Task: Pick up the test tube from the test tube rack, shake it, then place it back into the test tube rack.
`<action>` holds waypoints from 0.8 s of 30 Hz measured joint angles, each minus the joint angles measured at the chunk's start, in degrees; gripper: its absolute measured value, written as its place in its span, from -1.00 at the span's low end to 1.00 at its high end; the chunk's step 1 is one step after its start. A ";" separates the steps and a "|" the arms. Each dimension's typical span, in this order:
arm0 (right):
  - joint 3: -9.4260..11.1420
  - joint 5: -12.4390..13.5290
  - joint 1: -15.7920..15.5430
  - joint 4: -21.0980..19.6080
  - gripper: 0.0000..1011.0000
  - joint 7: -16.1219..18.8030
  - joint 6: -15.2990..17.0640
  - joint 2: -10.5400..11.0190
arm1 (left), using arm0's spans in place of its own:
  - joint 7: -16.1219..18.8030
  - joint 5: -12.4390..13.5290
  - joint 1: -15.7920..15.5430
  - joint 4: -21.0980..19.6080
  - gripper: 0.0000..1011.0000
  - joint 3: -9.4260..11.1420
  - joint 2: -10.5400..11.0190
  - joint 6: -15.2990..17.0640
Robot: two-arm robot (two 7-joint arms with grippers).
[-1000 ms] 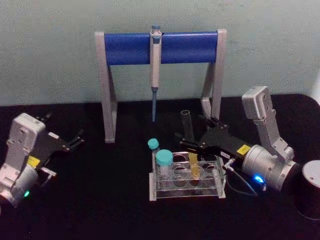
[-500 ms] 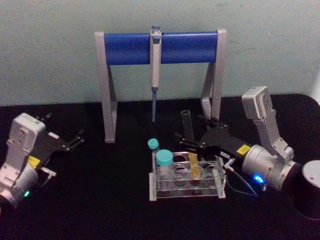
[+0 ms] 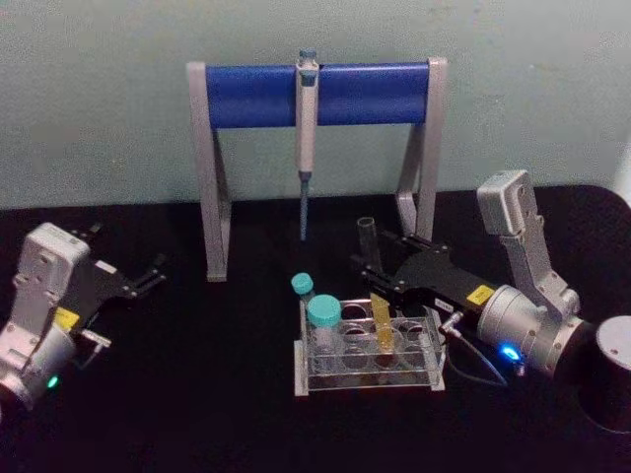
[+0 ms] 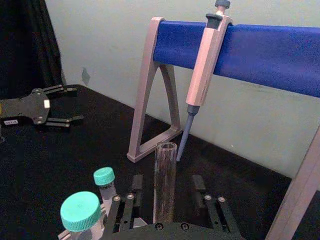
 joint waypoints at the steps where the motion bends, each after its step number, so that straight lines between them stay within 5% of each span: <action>1: 0.00 0.00 0.00 0.00 0.19 0.00 0.00 0.00 | 0.00 0.00 0.00 0.00 0.98 0.00 0.00 0.00; 13: 0.00 0.00 0.00 0.00 -0.55 0.00 -0.01 0.00 | 0.00 0.00 0.00 0.00 0.98 0.00 0.00 0.00; 24: 0.00 0.00 0.00 0.00 -0.56 0.00 -0.01 0.00 | 0.00 0.00 0.00 0.00 0.98 0.00 0.00 0.00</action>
